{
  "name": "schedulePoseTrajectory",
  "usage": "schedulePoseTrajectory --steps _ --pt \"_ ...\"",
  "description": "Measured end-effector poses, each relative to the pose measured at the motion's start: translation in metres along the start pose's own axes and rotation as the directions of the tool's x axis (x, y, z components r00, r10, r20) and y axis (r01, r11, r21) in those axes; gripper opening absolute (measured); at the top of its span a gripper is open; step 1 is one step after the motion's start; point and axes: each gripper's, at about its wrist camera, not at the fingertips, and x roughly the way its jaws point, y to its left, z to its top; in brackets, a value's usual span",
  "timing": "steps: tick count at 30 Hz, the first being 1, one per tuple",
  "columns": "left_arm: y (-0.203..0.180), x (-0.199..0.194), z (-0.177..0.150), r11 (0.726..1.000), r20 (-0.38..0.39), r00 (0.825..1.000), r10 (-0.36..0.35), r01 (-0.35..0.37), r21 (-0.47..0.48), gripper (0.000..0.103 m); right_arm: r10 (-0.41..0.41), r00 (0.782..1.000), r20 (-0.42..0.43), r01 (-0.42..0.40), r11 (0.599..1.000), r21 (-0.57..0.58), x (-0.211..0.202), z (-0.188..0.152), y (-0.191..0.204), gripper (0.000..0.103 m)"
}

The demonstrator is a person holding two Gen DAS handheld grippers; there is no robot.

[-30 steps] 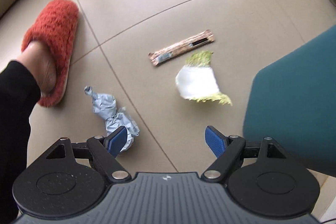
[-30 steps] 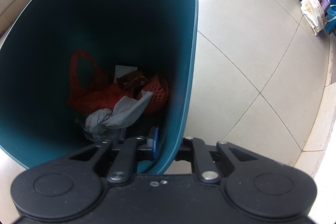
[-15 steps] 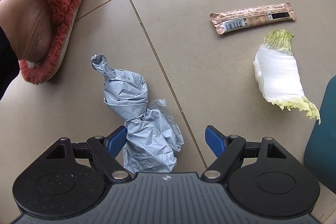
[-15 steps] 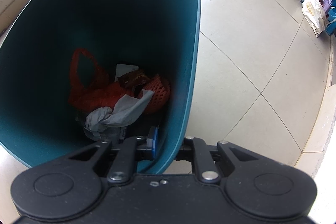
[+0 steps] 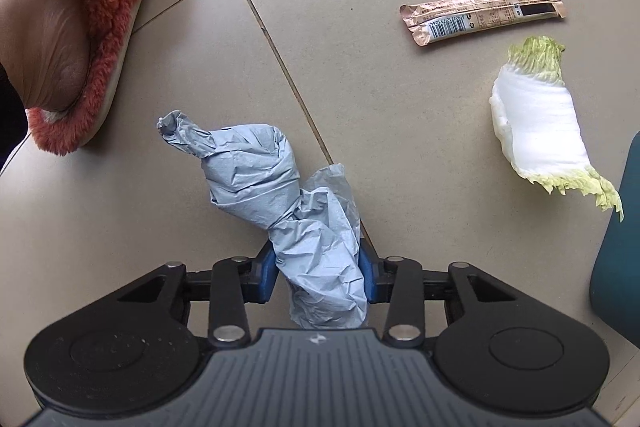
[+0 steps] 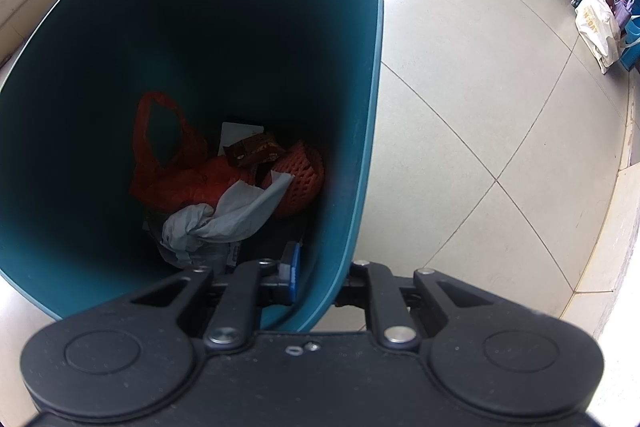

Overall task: Collect trash
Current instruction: 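Close the left tool on the grey plastic bag and lift it, then carry the grey bag with the left tool over the bin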

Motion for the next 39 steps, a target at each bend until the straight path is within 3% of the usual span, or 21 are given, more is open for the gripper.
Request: schedulePoseTrajectory --steps 4,13,26,30,35,39 --pt "-0.005 -0.019 0.002 1.000 0.022 0.999 -0.026 0.025 0.017 0.038 0.000 1.000 0.000 0.000 1.000 -0.001 0.000 0.000 0.000 0.014" --pt "-0.043 -0.090 -0.016 0.984 0.111 0.988 -0.109 0.092 0.152 0.038 -0.005 1.000 0.002 0.005 1.000 0.004 0.000 0.000 0.001 0.014" --pt "-0.078 -0.212 -0.050 0.926 0.234 0.936 -0.264 0.178 0.333 0.038 -0.011 1.000 0.005 0.011 1.000 0.006 -0.001 -0.001 0.001 0.014" --pt "-0.095 -0.256 -0.061 0.889 0.251 0.911 -0.328 0.208 0.407 0.038 -0.010 1.000 0.005 0.010 1.000 0.008 -0.001 -0.001 0.002 0.014" --pt "-0.127 -0.310 -0.075 0.819 0.282 0.863 -0.420 0.226 0.527 0.038 -0.009 1.000 0.005 0.009 1.000 0.010 -0.001 0.000 0.002 0.014" --pt "-0.157 -0.337 -0.084 0.763 0.280 0.840 -0.466 0.220 0.608 0.038 -0.008 1.000 0.006 0.008 1.000 0.013 -0.002 0.000 0.002 0.014"
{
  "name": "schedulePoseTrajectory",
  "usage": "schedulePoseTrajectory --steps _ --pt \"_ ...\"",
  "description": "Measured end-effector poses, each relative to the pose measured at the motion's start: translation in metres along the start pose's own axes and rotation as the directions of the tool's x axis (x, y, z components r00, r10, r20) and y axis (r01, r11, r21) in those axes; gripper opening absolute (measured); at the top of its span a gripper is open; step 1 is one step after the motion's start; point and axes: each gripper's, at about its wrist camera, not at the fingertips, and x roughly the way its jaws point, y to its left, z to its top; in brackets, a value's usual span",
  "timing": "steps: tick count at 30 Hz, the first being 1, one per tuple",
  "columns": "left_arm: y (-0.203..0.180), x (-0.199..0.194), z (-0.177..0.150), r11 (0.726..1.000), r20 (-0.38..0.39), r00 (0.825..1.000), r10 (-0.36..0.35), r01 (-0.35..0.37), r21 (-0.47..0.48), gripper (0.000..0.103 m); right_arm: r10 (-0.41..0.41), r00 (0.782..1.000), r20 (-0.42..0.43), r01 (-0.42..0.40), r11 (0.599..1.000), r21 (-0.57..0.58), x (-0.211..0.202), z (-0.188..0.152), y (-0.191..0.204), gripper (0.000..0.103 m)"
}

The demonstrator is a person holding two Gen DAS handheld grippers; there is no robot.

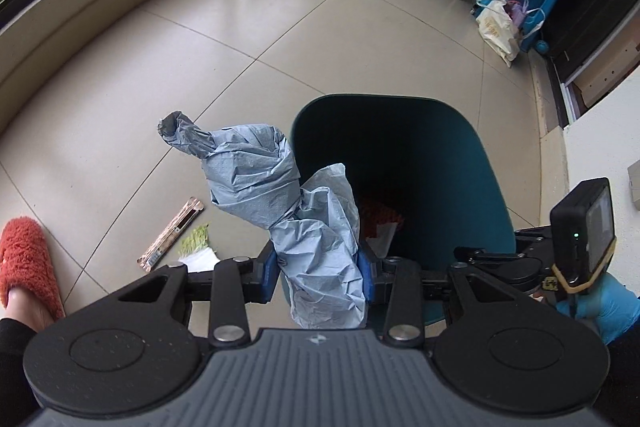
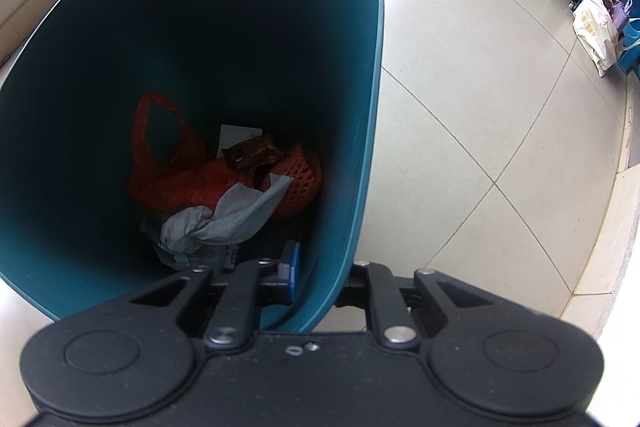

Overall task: Collect trash
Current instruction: 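Carry the grey bag with the left tool over the bin, then open the left tool to drop the grey bag and withdraw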

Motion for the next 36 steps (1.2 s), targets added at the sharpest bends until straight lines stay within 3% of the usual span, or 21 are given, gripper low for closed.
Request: schedulePoseTrajectory --steps 8,18,24,32,34,36 --pt "-0.052 0.038 0.023 0.992 -0.060 0.998 -0.018 0.026 0.123 0.038 0.011 1.000 0.003 -0.011 1.000 0.010 -0.002 0.000 -0.004 0.013" --pt "-0.093 0.125 0.023 0.957 -0.168 0.979 0.116 -0.065 0.282 0.038 0.024 0.999 0.035 -0.025 0.999 0.021 -0.016 -0.002 -0.016 0.009" --pt "-0.103 0.174 0.022 0.939 -0.249 0.952 0.179 -0.090 0.331 0.038 0.037 0.998 0.046 -0.038 0.999 0.019 -0.023 -0.009 -0.030 0.009" --pt "-0.120 0.235 0.012 0.910 -0.357 0.893 0.274 -0.121 0.396 0.040 0.049 0.997 0.058 -0.049 0.999 0.009 -0.024 -0.011 -0.036 0.010" --pt "-0.121 0.244 0.009 0.907 -0.374 0.882 0.287 -0.124 0.403 0.044 0.054 0.997 0.058 -0.055 0.998 0.011 -0.024 -0.010 -0.039 0.011" --pt "-0.121 0.249 0.010 0.916 -0.399 0.877 0.269 -0.105 0.387 0.064 0.056 0.997 0.059 -0.057 0.998 0.011 -0.024 -0.011 -0.037 0.011"
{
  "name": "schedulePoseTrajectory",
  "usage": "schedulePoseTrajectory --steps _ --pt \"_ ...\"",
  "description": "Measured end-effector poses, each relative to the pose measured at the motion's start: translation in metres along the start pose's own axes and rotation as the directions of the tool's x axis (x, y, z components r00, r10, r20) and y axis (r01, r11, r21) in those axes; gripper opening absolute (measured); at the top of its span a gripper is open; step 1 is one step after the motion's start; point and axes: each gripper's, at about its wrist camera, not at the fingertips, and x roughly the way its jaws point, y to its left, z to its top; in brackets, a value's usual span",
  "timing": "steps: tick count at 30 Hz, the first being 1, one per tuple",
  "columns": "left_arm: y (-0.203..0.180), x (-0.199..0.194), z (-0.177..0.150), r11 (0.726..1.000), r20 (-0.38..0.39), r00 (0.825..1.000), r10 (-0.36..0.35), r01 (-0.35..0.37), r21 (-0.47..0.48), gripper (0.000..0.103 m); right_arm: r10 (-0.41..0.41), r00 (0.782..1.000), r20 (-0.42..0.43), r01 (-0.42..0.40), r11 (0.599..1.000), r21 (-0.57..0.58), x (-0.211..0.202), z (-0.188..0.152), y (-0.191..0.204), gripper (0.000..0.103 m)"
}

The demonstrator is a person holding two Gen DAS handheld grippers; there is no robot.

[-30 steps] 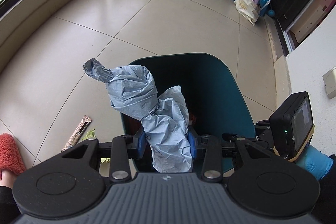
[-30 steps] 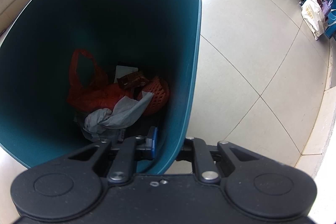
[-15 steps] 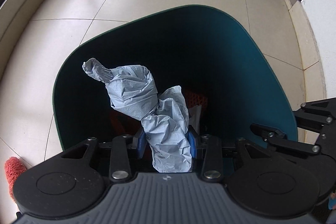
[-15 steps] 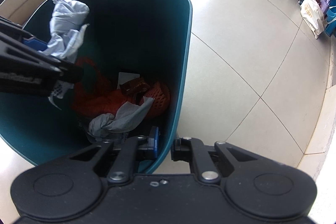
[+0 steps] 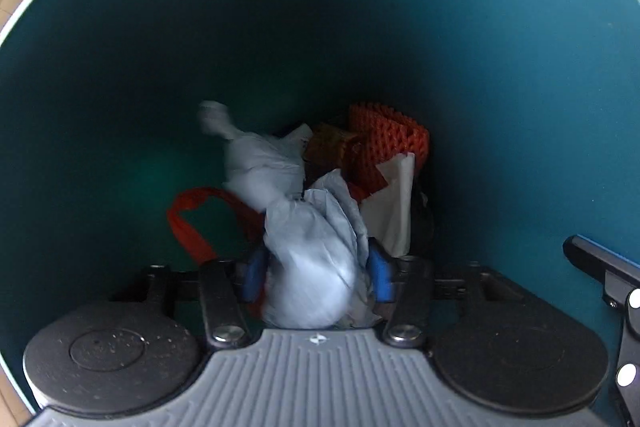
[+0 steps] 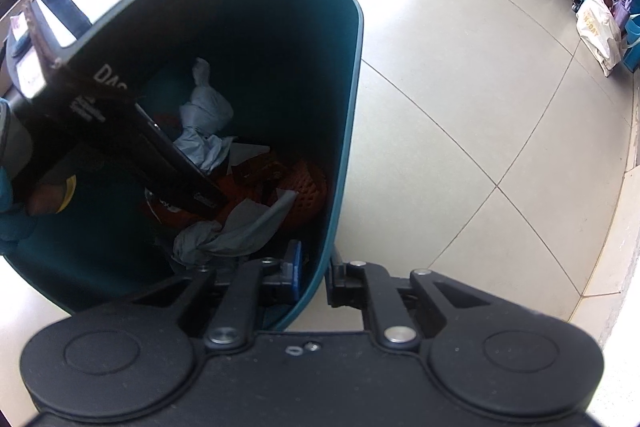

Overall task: Collect trash
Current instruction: 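Open the left tool to drop the grey bag and withdraw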

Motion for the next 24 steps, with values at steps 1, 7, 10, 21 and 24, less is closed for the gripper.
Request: schedulePoseTrajectory --steps 1,7,10,21,24 --pt "0.003 0.000 -0.002 1.000 0.002 1.000 -0.010 0.010 -0.010 0.068 0.001 1.000 0.000 -0.001 1.000 0.001 0.000 -0.001 -0.001 0.011" --pt "0.012 -0.012 -0.010 0.998 0.022 0.999 -0.048 0.049 -0.045 0.070 0.000 1.000 0.000 0.000 1.000 -0.001 -0.003 -0.006 -0.001 0.011" --pt "0.018 -0.033 -0.020 0.995 0.054 0.996 -0.077 0.080 -0.055 0.070 -0.001 1.000 -0.003 0.001 1.000 0.003 -0.003 -0.005 0.003 0.011" --pt "0.041 -0.144 -0.086 0.991 0.305 0.945 -0.118 0.133 -0.028 0.075 0.000 1.000 -0.009 0.000 1.000 0.013 -0.003 0.000 0.004 0.012" --pt "0.059 -0.163 -0.106 0.988 0.351 0.930 -0.112 0.142 -0.062 0.076 -0.001 1.000 -0.008 0.001 1.000 0.011 -0.004 0.000 0.005 0.012"
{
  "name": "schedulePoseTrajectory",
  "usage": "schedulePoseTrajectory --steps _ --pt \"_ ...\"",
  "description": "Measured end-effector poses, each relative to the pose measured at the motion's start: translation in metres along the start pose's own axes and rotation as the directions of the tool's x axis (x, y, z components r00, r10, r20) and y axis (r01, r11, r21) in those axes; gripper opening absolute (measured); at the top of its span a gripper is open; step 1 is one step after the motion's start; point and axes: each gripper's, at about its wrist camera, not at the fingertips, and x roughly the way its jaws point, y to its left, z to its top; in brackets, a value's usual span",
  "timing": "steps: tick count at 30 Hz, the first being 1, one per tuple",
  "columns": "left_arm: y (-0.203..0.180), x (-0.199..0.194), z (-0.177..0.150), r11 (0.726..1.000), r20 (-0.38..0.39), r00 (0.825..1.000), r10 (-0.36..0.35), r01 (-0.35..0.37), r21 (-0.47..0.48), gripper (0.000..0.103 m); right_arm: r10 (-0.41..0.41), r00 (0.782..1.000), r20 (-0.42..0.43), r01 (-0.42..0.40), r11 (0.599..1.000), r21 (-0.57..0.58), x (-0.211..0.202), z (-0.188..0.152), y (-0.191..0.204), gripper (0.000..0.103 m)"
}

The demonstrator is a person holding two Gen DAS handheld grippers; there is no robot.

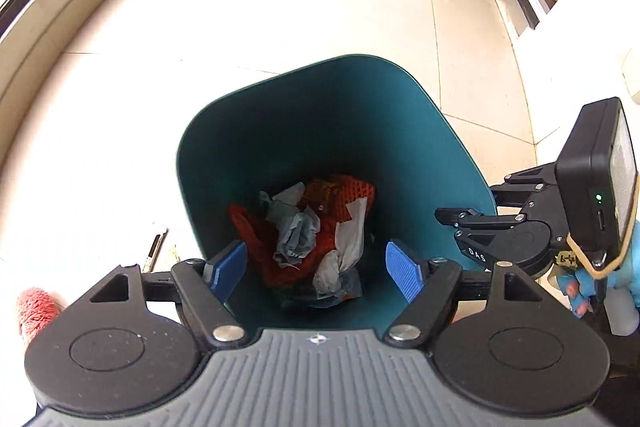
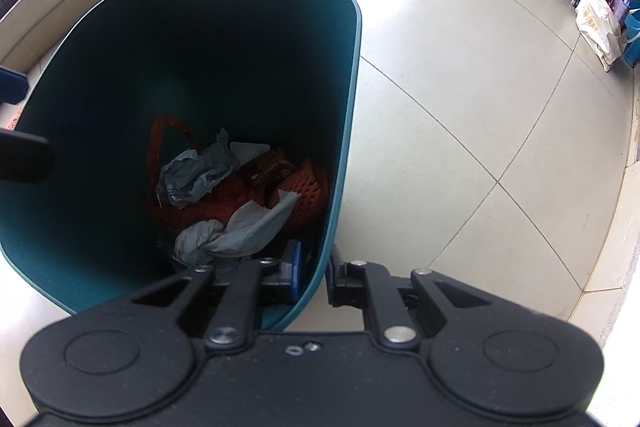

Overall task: Collect trash
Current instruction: 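Open the left tool to drop the grey bag and withdraw, then lower the left tool onto the printed straw wrapper and close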

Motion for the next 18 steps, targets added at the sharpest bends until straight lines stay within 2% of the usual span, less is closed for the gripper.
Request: schedulePoseTrajectory --steps 4,7,10,13,18 --pt "0.031 -0.019 -0.008 0.998 0.050 0.998 0.030 -0.027 -0.049 0.077 0.003 1.000 -0.002 -0.003 1.000 0.004 0.000 0.001 0.000 0.012" --pt "0.062 -0.016 -0.010 0.995 0.084 0.994 0.065 -0.058 -0.082 0.077 -0.005 1.000 -0.002 0.005 1.000 -0.005 0.001 0.001 0.002 0.013" --pt "0.098 -0.007 -0.012 0.990 0.092 0.995 0.042 -0.029 -0.138 0.077 -0.026 1.000 -0.001 0.026 0.999 -0.038 0.001 0.000 0.009 0.013" --pt "0.130 0.018 -0.012 0.984 0.071 0.997 0.030 -0.017 -0.179 0.077 -0.025 1.000 0.000 0.025 0.999 -0.038 0.001 -0.001 0.012 0.013" --pt "0.179 0.094 -0.012 0.978 -0.015 0.996 0.091 -0.093 -0.186 0.077 -0.009 1.000 -0.013 0.009 1.000 -0.017 0.000 -0.004 0.015 0.014"
